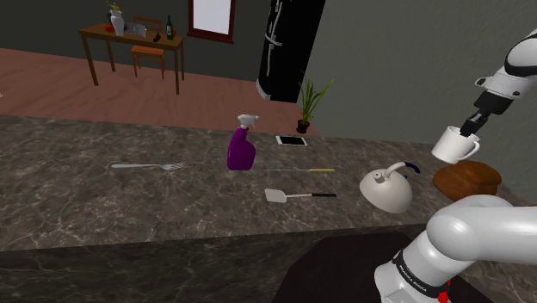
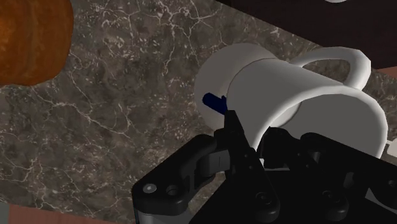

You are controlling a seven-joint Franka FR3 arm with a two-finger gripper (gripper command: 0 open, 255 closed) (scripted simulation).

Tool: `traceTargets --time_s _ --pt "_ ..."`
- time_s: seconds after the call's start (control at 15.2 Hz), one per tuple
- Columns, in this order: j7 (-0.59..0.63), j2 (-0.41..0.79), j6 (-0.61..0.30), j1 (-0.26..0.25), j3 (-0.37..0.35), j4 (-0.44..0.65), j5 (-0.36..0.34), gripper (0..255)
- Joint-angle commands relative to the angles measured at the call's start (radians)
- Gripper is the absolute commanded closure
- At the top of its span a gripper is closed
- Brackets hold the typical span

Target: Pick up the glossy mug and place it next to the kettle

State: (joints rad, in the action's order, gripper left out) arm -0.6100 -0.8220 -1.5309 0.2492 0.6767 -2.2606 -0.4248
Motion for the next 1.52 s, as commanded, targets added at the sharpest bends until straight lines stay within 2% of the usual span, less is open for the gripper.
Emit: traceTargets --time_s 0.0,0.26,0.53,1.45 --pt "-0.049 0.016 0.004 -0.001 0.045 0.037 -0.023 255" --pt "-0.149 0.067 0.002 -0.020 0.152 0.125 -0.059 255" --pt "-0.254 0.129 -0.004 -0.065 0.278 0.232 -0.082 255" --pt "-0.232 0.106 -0.170 -0.054 0.356 0.060 -0.142 255"
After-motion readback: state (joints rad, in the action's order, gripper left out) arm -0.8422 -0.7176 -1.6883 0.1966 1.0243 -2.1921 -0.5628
